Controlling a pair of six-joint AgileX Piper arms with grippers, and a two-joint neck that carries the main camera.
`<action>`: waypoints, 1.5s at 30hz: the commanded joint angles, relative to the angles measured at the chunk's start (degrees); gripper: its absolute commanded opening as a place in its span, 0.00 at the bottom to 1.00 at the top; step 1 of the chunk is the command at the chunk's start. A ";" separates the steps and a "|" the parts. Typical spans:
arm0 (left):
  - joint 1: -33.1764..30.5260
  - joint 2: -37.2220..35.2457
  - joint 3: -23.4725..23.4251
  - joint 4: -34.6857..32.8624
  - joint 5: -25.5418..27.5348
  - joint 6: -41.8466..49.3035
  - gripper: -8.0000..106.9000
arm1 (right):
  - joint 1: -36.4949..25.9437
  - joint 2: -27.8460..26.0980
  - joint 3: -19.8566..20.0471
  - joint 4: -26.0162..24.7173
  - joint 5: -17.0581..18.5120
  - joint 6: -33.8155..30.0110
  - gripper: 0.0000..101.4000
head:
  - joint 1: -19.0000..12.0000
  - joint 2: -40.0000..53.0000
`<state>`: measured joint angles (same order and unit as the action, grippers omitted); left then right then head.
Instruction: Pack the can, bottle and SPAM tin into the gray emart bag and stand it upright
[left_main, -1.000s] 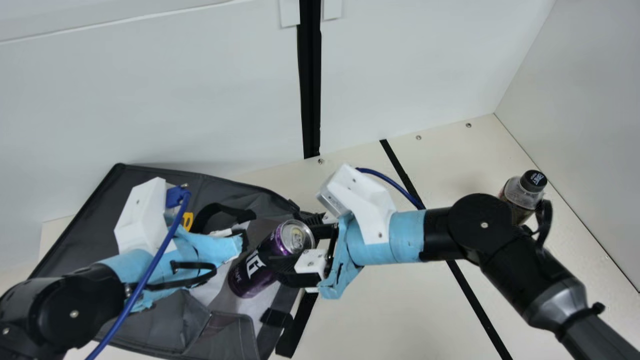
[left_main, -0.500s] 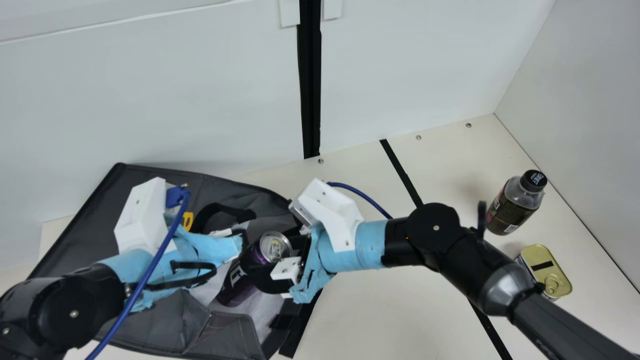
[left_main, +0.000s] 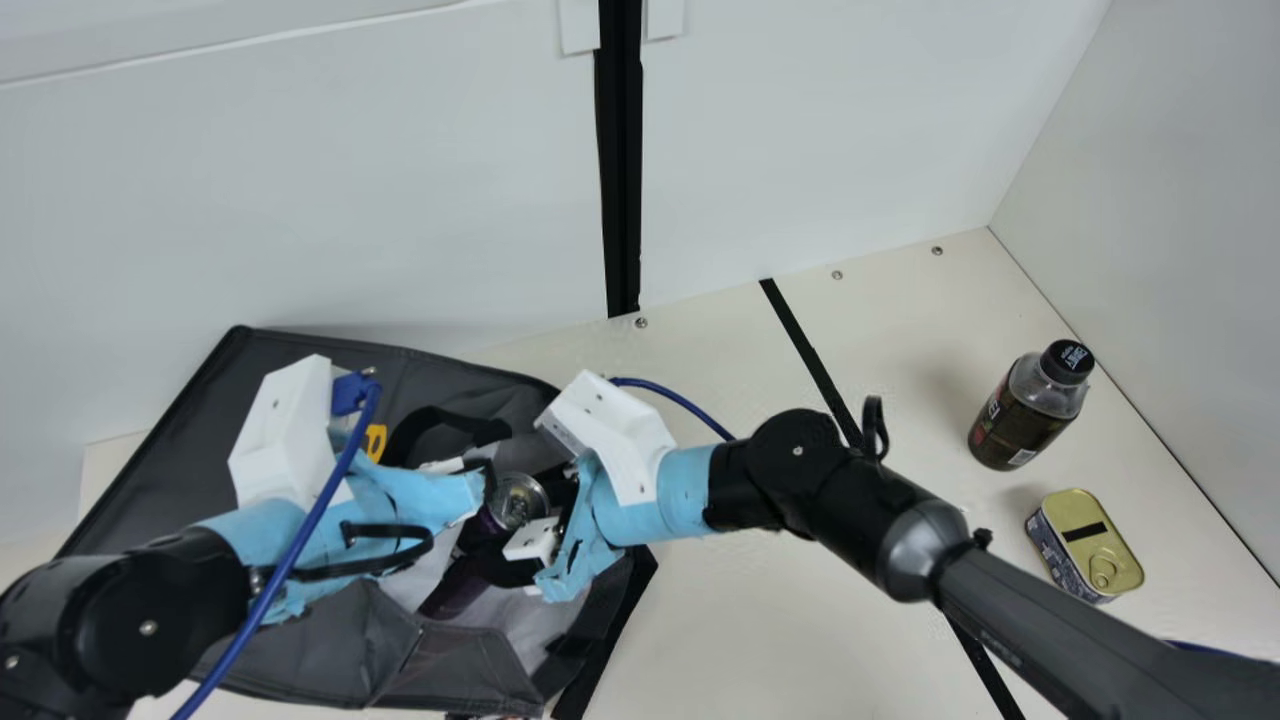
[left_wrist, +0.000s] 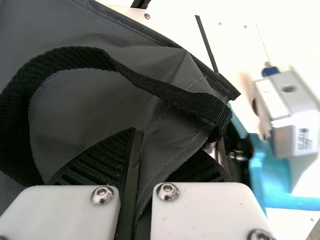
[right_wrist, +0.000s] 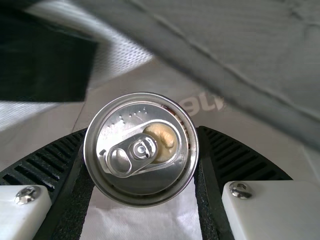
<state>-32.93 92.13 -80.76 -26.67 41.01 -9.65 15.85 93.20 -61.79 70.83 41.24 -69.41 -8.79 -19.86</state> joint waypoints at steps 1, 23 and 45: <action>0.00 0.00 0.00 0.00 0.00 0.00 0.00 | 0.35 0.75 -0.49 -0.19 -0.23 0.38 0.00 | -1.21 -0.14; 0.00 0.00 0.00 0.00 0.00 0.00 0.00 | 2.35 3.95 -3.74 -3.30 -2.60 3.34 0.33 | -1.21 -0.14; 0.00 0.00 0.00 0.00 0.00 0.00 0.00 | 2.26 1.51 -2.61 -6.10 -2.09 4.88 0.94 | -1.21 -0.14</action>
<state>-32.93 92.13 -80.76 -26.67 41.01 -9.65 18.18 94.80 -64.49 64.83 39.10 -64.62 -8.79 -19.86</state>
